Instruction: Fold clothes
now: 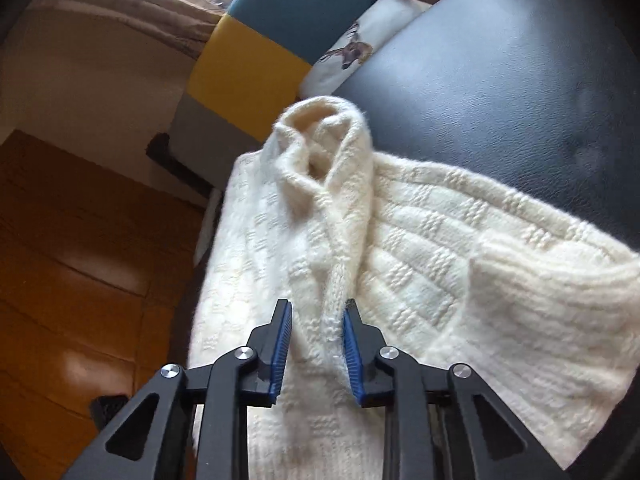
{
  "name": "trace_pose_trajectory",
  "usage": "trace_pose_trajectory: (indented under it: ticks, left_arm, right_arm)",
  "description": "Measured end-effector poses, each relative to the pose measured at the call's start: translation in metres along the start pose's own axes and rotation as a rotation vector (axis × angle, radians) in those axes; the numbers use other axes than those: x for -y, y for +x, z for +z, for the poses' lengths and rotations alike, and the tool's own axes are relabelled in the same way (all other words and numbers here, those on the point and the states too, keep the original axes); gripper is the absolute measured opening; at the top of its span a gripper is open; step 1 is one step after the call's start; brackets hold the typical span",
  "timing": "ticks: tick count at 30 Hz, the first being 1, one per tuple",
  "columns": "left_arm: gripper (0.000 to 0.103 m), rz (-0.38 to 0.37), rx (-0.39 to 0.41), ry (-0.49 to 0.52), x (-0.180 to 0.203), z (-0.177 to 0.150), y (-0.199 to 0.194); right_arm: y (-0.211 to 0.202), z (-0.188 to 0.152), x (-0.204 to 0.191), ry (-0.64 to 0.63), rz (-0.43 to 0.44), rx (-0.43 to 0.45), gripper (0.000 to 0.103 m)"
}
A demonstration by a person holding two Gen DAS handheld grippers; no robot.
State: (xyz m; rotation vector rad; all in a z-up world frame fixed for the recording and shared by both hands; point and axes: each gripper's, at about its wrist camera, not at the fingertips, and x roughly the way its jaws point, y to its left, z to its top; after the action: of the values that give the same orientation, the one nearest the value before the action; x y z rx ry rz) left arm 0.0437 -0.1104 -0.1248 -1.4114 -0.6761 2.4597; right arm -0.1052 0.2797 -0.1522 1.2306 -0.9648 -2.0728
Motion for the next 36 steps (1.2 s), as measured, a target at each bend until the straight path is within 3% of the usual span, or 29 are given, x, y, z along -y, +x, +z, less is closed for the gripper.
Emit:
trace_pose_trajectory:
  ticks: [2,7,12,16,18,19,20,24,27,28,29,32,34,36]
  left_arm:
    - [0.102,-0.094,-0.004,0.012,0.014,0.014,0.001]
    - [0.103,-0.240,-0.006,0.108,0.081,0.057,0.009]
    - [0.102,-0.198,-0.068,0.235,0.148,0.094,0.039]
    - [0.100,-0.136,-0.179,0.271,0.183,0.111,0.085]
    - [0.086,-0.094,-0.235,0.269,0.192,0.114,0.113]
    - [0.070,-0.083,-0.272,0.266,0.193,0.114,0.125]
    - [0.062,-0.069,-0.312,0.258,0.193,0.113,0.137]
    - [0.054,-0.017,-0.399,0.220,0.189,0.107,0.164]
    - [0.040,0.003,-0.404,0.221,0.190,0.104,0.167]
    - [0.022,0.012,-0.401,0.227,0.190,0.103,0.167]
    - [0.012,0.019,-0.398,0.231,0.189,0.102,0.168]
    - [0.010,-0.013,-0.381,0.191,0.180,0.103,0.163]
    - [0.009,-0.055,-0.361,0.152,0.171,0.106,0.154]
    - [0.009,-0.108,-0.332,0.110,0.163,0.110,0.140]
  right_arm:
    - [-0.003,-0.009,-0.009,-0.025,0.080,-0.016,0.027]
    - [0.002,-0.024,-0.025,-0.112,0.051,-0.026,0.031]
    - [0.006,-0.039,-0.041,-0.198,0.017,-0.036,0.036]
    - [0.010,-0.051,-0.054,-0.267,-0.011,-0.043,0.037]
    - [0.012,-0.056,-0.060,-0.302,-0.024,-0.047,0.037]
    - [0.013,-0.059,-0.063,-0.319,-0.031,-0.049,0.037]
    - [0.013,-0.059,-0.061,-0.312,-0.028,-0.046,0.037]
    - [0.020,-0.056,-0.056,-0.307,-0.024,-0.041,0.037]
    - [0.023,-0.054,-0.051,-0.300,-0.029,-0.039,0.037]
    - [0.023,-0.053,-0.049,-0.298,-0.031,-0.039,0.038]
    - [0.024,-0.052,-0.048,-0.298,-0.033,-0.038,0.038]
    - [0.024,-0.051,-0.048,-0.306,-0.040,-0.036,0.038]
    - [0.010,-0.067,-0.052,-0.308,-0.038,-0.032,0.038]
    - [-0.001,-0.063,-0.048,-0.280,-0.002,-0.017,0.038]
